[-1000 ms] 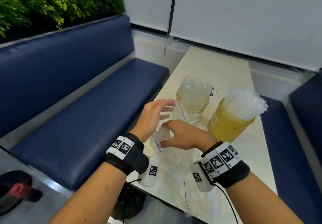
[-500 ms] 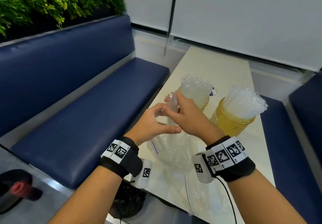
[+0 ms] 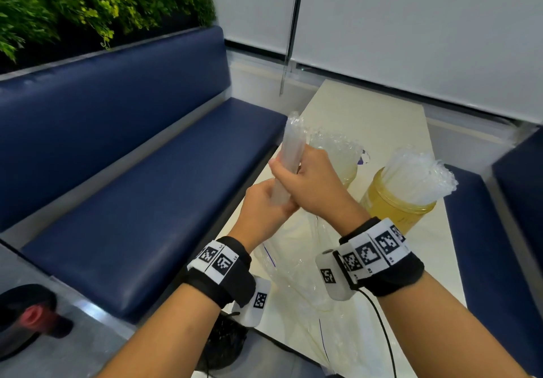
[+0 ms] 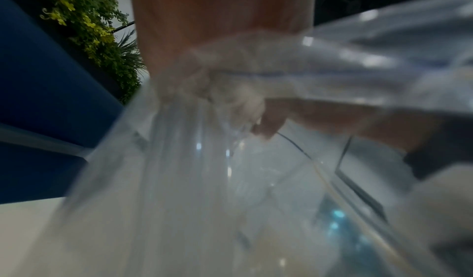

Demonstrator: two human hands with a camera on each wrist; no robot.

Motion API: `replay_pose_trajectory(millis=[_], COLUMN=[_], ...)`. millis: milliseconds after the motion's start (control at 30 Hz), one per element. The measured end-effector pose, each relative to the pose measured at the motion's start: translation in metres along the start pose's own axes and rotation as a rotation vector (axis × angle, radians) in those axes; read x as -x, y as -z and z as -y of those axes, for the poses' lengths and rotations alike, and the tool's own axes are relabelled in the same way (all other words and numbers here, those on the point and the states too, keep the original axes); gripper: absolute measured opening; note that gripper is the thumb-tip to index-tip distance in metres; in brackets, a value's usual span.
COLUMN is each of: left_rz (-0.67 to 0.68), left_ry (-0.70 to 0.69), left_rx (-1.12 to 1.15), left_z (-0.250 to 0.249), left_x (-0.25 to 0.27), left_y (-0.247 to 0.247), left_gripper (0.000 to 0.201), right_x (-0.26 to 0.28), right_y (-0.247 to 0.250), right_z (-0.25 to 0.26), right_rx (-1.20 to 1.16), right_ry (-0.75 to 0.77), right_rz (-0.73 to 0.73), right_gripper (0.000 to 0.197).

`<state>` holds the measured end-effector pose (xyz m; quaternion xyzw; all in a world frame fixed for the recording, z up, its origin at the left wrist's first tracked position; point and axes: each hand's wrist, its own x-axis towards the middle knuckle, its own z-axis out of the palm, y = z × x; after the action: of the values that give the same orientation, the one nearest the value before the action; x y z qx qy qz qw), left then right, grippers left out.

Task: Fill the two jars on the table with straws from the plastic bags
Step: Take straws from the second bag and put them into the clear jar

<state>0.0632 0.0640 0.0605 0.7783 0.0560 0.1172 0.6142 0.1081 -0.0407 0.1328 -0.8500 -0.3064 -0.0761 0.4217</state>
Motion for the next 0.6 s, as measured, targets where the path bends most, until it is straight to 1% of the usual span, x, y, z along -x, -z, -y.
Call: replay_pose_trajectory(millis=[67, 133, 233, 300, 333, 367, 400, 467, 533, 600], left_rz=[-0.005, -0.02, -0.046, -0.06, -0.063, -0.06, -0.056, -0.056, -0.063, -0.075], left_ry=[0.013, 0.02, 0.006, 0.006, 0.006, -0.001, -0.011, -0.034, -0.049, -0.052], left_rx=[-0.039, -0.076, -0.115, -0.131, -0.137, -0.137, -0.133, -0.127, -0.12, -0.116], left_z=[0.007, 0.008, 0.009, 0.011, 0.011, 0.011, 0.01, 0.01, 0.009, 0.008], left_x=[0.0, 0.001, 0.002, 0.002, 0.002, 0.002, 0.002, 0.003, 0.002, 0.002], left_y=[0.001, 0.004, 0.009, 0.013, 0.014, 0.015, 0.015, 0.016, 0.017, 0.017], left_gripper=[0.022, 0.024, 0.029, 0.028, 0.027, 0.026, 0.025, 0.023, 0.022, 0.021], right_x=[-0.011, -0.029, -0.059, -0.078, -0.087, -0.094, -0.1, -0.107, -0.11, -0.107], right_y=[0.013, 0.036, 0.078, 0.099, 0.106, 0.11, 0.112, 0.108, 0.102, 0.094], right_z=[0.008, 0.017, 0.023, 0.015, 0.006, -0.005, -0.017, -0.043, -0.068, -0.088], right_rx=[-0.057, -0.135, -0.215, -0.195, -0.14, -0.058, 0.022, 0.168, 0.236, 0.228], right_ry=[0.006, 0.015, 0.008, 0.008, 0.005, -0.017, -0.041, -0.097, -0.143, -0.191], right_rz=[-0.053, -0.157, -0.327, -0.44, -0.484, -0.502, -0.492, -0.433, -0.378, -0.345], right_gripper=[0.027, 0.026, 0.02, 0.016, 0.018, 0.025, 0.035, 0.051, 0.057, 0.061])
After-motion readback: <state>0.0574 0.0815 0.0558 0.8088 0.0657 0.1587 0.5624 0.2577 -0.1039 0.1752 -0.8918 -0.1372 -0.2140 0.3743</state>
